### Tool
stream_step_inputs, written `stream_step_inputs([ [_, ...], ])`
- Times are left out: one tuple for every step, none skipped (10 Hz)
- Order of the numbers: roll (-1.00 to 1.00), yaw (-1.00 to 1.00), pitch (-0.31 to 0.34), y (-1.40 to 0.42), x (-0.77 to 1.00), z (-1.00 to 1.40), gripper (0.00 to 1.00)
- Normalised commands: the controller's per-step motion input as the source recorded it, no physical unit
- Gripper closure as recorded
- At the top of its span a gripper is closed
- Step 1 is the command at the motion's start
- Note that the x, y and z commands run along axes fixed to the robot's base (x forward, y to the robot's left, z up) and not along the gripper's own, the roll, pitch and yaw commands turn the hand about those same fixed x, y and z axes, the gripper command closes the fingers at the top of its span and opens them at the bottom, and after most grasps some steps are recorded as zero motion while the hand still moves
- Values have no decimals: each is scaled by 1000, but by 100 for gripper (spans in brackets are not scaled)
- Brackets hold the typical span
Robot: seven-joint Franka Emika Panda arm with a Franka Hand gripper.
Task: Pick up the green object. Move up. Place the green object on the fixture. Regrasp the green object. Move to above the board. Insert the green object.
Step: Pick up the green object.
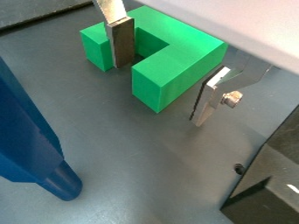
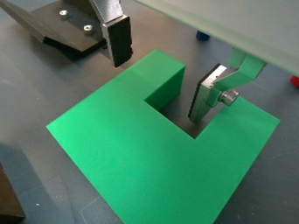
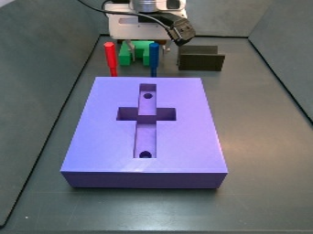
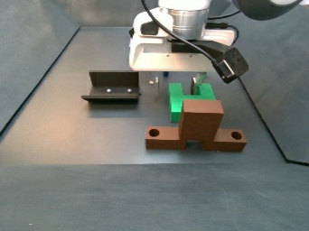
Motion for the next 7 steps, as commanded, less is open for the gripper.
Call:
stream_step_inputs([
  [0, 0, 0, 0, 0, -80, 0],
  [0, 0, 0, 0, 0, 0, 0],
  [0, 0, 0, 0, 0, 0, 100],
  [0, 0, 0, 0, 0, 0, 100],
  [0, 0, 0, 0, 0, 0, 100],
  [0, 0, 0, 0, 0, 0, 100],
  [0, 0, 0, 0, 0, 0, 100],
])
